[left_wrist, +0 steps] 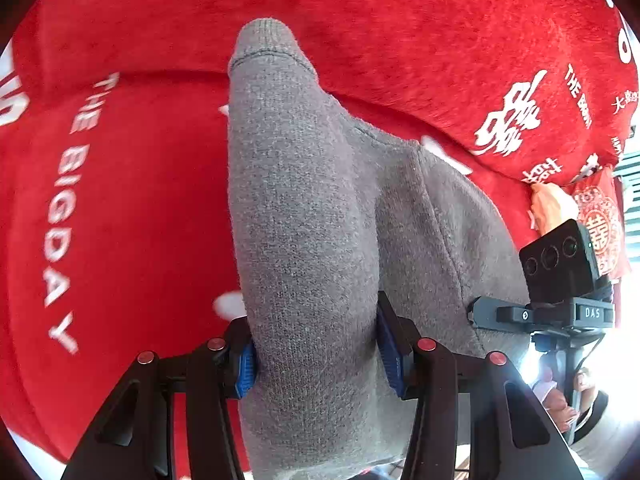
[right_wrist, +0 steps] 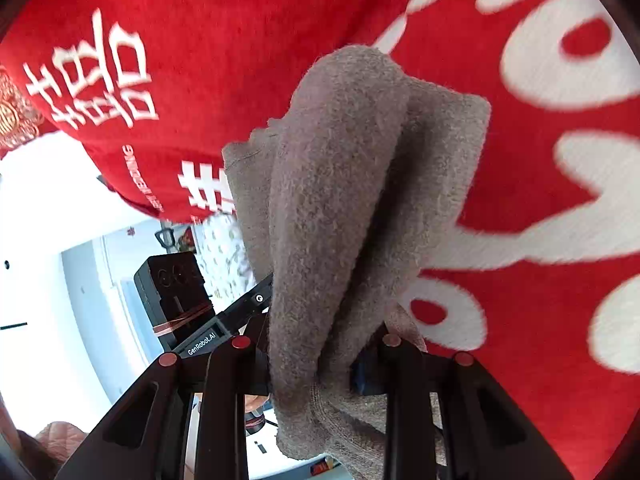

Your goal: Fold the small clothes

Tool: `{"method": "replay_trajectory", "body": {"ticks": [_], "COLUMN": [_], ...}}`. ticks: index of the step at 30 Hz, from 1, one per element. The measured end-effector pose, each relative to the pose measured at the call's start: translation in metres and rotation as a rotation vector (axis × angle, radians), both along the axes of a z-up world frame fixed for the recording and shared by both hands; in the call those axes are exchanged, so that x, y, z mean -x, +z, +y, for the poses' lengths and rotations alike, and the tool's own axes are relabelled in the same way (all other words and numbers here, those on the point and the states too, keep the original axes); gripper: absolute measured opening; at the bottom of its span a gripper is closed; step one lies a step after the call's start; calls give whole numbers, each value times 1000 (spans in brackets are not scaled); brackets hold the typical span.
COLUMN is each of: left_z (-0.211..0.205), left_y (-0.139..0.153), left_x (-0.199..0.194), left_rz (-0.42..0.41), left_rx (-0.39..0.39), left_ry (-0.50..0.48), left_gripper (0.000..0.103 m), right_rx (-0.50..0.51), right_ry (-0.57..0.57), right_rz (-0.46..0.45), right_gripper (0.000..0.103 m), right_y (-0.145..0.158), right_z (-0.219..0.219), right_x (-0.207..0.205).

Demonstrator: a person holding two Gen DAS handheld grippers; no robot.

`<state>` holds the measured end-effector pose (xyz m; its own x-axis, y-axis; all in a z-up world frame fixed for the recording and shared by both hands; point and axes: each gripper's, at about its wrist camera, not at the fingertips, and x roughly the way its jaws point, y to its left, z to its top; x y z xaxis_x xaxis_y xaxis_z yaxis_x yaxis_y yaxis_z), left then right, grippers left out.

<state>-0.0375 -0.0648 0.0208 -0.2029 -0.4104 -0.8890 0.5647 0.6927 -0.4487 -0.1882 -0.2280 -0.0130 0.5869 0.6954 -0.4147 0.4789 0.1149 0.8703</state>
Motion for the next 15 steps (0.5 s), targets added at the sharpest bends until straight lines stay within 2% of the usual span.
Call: {"method": "replay_trajectory", "body": {"ticks": [2,4,5,6,7,9,10,12,15], "left_z": [28,38,45,51,57,72,77,85,83], "left_y": [-6,-16,-22,-27,-28,-21,-17,-13,-18], "left_x": [-6,-6,-7,-8,-11,-16,-18,-23,-25], "left_rz": [2,-5,-21,-41,-50,-60,-82,-129,-147], "left_rx": [-23,-52,-86,-130,-141,-105,-105,-127,-157], "left_ry": [25,57,76,91,105,152,168,185,176], "left_gripper": [51,51,51,51,51,51,51,51,52], "right_rx": [23,84,139,208,260,371,425,490,648], "right_ry": [30,71,92,104,109,113,117,147,226], "right_rz": [25,87,132,165,180,213,229,248,263], "right_gripper": [32,39,44,58,65,65,56,24,24], "right_y": [-7,-13,-14,-9,-3,8,14,22,35], "right_z": [13,24,27,28,27,23,20,20,32], "right_x": [-6,-16,-19,-22,-24,-22,-20,-19,-33]}}
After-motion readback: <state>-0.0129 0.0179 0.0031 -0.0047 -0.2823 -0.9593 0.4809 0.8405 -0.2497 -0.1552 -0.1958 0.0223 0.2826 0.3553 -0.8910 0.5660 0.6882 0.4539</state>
